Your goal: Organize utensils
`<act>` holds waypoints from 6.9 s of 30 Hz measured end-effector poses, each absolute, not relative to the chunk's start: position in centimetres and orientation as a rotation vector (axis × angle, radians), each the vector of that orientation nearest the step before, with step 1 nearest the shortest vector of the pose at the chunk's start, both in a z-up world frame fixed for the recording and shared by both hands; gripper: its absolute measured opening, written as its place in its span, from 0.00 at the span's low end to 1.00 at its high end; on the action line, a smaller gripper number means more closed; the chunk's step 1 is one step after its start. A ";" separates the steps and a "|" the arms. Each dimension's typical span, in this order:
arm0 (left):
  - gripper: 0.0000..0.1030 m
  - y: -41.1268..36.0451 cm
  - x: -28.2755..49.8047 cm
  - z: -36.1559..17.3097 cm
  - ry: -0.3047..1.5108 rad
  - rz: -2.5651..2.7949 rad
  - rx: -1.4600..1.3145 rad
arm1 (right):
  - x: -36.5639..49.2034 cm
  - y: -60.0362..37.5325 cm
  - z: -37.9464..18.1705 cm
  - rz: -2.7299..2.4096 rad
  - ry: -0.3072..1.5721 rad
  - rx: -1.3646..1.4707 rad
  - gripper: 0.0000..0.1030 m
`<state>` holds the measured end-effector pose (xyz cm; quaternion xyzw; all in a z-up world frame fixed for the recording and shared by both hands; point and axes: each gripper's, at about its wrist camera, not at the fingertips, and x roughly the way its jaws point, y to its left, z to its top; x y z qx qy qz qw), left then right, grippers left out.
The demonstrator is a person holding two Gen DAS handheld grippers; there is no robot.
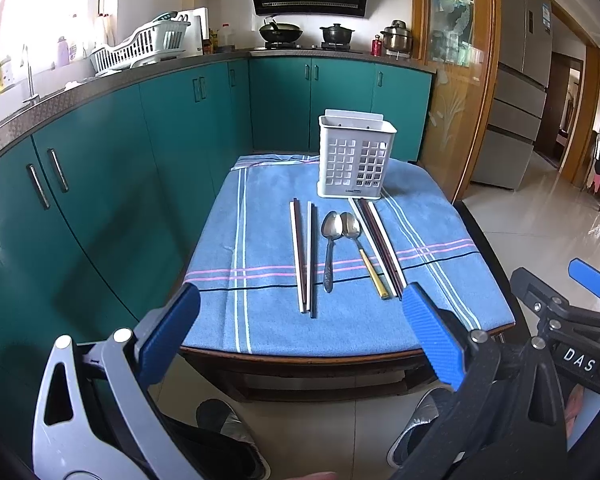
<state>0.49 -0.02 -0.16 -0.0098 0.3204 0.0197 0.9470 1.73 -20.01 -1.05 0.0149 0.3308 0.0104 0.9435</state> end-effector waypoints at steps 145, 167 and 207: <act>0.62 8.1 39.4 -16.7 1.066 0.085 -0.068 | 31.7 -15.6 -15.2 0.229 0.987 -0.121 0.10; 0.78 6.2 38.7 -16.7 1.035 0.081 0.062 | 31.3 -14.6 -15.7 0.223 0.974 -0.142 0.10; 0.16 4.4 38.2 -16.3 1.036 -0.008 0.008 | 30.7 -13.8 -15.7 0.234 0.971 -0.155 0.09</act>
